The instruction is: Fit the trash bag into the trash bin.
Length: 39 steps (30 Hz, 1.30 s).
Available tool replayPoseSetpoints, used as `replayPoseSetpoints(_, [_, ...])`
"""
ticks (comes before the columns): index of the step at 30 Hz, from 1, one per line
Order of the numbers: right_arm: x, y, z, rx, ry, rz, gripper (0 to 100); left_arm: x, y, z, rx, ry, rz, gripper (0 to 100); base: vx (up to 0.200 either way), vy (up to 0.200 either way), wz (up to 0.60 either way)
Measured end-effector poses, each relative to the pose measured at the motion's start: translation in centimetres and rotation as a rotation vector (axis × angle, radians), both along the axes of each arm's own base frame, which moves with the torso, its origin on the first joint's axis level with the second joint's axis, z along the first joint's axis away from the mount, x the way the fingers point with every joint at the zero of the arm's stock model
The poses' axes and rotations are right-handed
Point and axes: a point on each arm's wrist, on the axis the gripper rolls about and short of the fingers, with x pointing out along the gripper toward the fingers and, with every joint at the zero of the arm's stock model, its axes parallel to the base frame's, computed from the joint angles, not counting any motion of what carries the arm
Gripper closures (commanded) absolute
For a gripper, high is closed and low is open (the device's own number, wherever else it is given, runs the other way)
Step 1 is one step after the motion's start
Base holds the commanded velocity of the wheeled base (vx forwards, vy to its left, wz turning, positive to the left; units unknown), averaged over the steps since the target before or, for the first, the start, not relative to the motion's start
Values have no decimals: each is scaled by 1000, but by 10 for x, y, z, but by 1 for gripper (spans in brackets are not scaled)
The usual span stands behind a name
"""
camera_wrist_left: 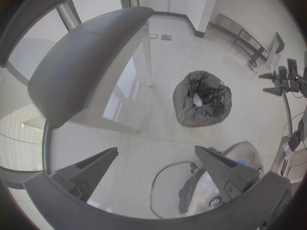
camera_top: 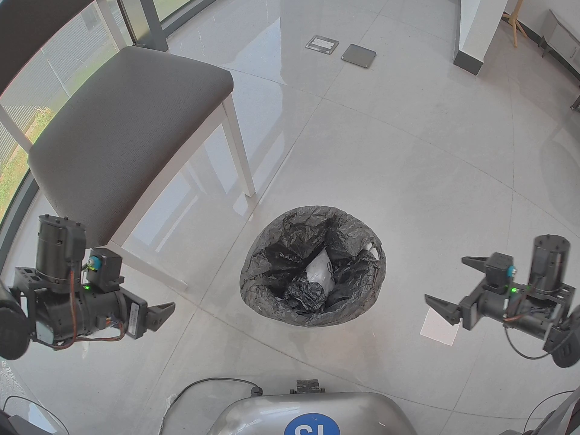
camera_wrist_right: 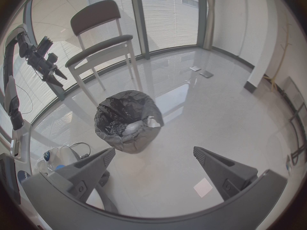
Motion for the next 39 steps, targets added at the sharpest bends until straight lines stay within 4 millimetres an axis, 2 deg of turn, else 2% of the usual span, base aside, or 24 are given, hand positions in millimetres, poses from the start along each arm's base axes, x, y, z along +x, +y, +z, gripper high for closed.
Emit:
replayPoseSetpoints(4, [-36,-21,12,16,-43,-64,0,-28,7,18,45,39,28,0,0,0,0])
replayPoseSetpoints(8, [-70,-36,22,38,-84,-114,0,-53,14,42,49,-24,58,0,0,0,0])
replayPoseSetpoints(14, [-118,-50,29,67,-105,-171,0,-91,30,69,29,-124,109,0,0,0,0])
replayPoseSetpoints(20, [-162,-58,30,96,-100,-202,0,-129,51,83,18,-198,186,0,0,0,0])
replayPoseSetpoints(26, [-203,-64,22,142,-116,-240,0,-184,71,82,24,-258,293,0,0,0,0])
replayPoseSetpoints(30, [-225,-66,17,190,-172,-272,0,-235,81,71,14,-336,377,0,0,0,0])
replayPoseSetpoints(34, [-238,-68,11,236,-235,-300,0,-277,83,55,-22,-431,451,0,0,0,0])
replayPoseSetpoints(39, [-240,-69,-1,272,-351,-331,0,-301,81,43,-104,-541,469,0,0,0,0])
